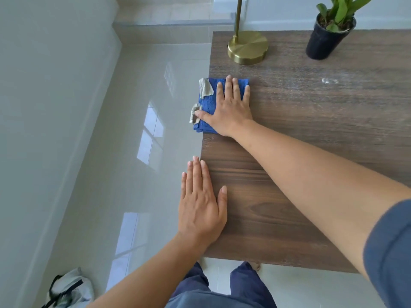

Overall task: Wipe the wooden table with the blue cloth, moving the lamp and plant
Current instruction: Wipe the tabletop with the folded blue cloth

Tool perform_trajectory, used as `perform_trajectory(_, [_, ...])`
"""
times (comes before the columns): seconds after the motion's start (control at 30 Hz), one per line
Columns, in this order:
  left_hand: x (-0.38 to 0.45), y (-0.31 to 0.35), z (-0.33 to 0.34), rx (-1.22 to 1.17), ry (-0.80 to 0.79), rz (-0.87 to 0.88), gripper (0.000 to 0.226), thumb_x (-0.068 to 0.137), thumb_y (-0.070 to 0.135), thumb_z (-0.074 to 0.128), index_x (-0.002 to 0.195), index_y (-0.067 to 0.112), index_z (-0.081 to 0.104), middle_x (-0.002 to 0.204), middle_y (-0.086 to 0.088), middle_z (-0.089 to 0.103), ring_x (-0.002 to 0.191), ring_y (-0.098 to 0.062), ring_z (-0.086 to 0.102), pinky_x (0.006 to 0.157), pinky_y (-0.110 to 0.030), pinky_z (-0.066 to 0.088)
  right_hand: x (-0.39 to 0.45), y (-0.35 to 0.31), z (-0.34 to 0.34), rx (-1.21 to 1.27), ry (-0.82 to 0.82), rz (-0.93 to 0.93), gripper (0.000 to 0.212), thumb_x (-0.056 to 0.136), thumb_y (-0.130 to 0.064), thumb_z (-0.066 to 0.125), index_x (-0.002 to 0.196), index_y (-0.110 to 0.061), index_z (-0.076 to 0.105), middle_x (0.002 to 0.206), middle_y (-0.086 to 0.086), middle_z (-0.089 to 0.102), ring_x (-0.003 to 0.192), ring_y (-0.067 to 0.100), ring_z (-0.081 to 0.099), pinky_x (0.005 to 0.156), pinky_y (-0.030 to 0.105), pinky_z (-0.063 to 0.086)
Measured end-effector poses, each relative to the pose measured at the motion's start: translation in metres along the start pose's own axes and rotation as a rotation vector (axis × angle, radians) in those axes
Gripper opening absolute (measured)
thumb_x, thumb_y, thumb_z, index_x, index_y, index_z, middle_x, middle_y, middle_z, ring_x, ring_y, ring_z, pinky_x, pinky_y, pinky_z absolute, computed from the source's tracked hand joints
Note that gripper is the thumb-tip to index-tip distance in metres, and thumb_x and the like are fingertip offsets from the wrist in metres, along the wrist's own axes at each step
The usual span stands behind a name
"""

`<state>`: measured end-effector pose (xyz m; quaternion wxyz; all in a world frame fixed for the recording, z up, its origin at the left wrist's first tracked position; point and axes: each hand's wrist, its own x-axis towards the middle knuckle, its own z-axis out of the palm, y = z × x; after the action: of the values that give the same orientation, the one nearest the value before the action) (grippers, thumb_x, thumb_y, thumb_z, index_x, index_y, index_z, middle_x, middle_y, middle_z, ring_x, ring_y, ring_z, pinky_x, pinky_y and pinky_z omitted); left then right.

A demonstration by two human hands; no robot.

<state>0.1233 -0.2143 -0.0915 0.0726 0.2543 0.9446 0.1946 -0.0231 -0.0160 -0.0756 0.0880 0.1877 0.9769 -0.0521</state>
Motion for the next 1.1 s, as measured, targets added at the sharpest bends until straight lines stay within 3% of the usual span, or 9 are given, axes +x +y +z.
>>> perform_trajectory(0.2, [0.001, 0.001, -0.001, -0.028, -0.002, -0.112, 0.082, 0.098, 0.058, 0.012, 0.158, 0.004, -0.003, 0.166, -0.010, -0.008, 0.152, -0.017, -0.016, 0.123, -0.033, -0.010, -0.043, 0.009, 0.016, -0.013, 0.030, -0.147, 0.110, 0.082, -0.087, 0.009, 0.158, -0.008, -0.002, 0.166, 0.017, -0.011, 0.153, 0.029, -0.012, 0.121, 0.055, -0.006])
perform_trajectory(0.37, [0.000, 0.002, -0.003, -0.003, -0.022, -0.104, 0.080, 0.099, 0.057, 0.012, 0.157, 0.006, -0.008, 0.166, -0.008, -0.014, 0.151, -0.015, -0.021, 0.122, -0.032, -0.013, 0.008, 0.017, -0.007, -0.003, -0.023, 0.062, 0.104, 0.087, -0.083, 0.011, 0.159, -0.008, -0.002, 0.165, 0.016, -0.012, 0.153, 0.029, -0.013, 0.122, 0.055, -0.006])
perform_trajectory(0.57, [0.003, 0.002, 0.000, -0.007, -0.021, -0.102, 0.080, 0.099, 0.056, 0.013, 0.157, 0.005, -0.005, 0.166, -0.010, -0.011, 0.152, -0.017, -0.018, 0.123, -0.034, -0.010, -0.068, 0.015, 0.018, -0.044, -0.003, -0.141, 0.113, 0.078, -0.087, 0.006, 0.158, -0.007, -0.005, 0.165, 0.016, -0.013, 0.153, 0.028, -0.013, 0.123, 0.052, -0.005])
perform_trajectory(0.73, [0.002, 0.002, -0.004, 0.009, -0.033, -0.090, 0.081, 0.098, 0.057, 0.011, 0.157, 0.004, -0.006, 0.166, -0.010, -0.012, 0.152, -0.017, -0.018, 0.122, -0.031, -0.013, -0.017, 0.024, -0.003, -0.003, -0.022, 0.113, 0.106, 0.087, -0.083, 0.011, 0.158, -0.007, -0.003, 0.165, 0.017, -0.012, 0.153, 0.030, -0.013, 0.122, 0.052, -0.006])
perform_trajectory(0.93, [0.004, 0.002, -0.001, 0.014, -0.022, -0.095, 0.081, 0.098, 0.057, 0.013, 0.158, 0.004, -0.004, 0.166, -0.011, -0.010, 0.152, -0.018, -0.016, 0.124, -0.035, -0.008, -0.082, 0.008, 0.022, -0.011, 0.016, -0.060, 0.118, 0.076, -0.091, 0.007, 0.158, -0.006, -0.003, 0.165, 0.018, -0.010, 0.153, 0.030, -0.011, 0.123, 0.052, -0.005])
perform_trajectory(1.1, [0.005, 0.001, -0.004, 0.039, -0.034, -0.079, 0.081, 0.099, 0.056, 0.014, 0.157, 0.003, -0.005, 0.166, -0.012, -0.012, 0.152, -0.018, -0.019, 0.122, -0.033, -0.012, -0.021, 0.018, -0.003, 0.052, -0.003, 0.136, 0.113, 0.082, -0.089, 0.014, 0.159, -0.008, -0.003, 0.165, 0.016, -0.012, 0.153, 0.029, -0.013, 0.122, 0.053, -0.006])
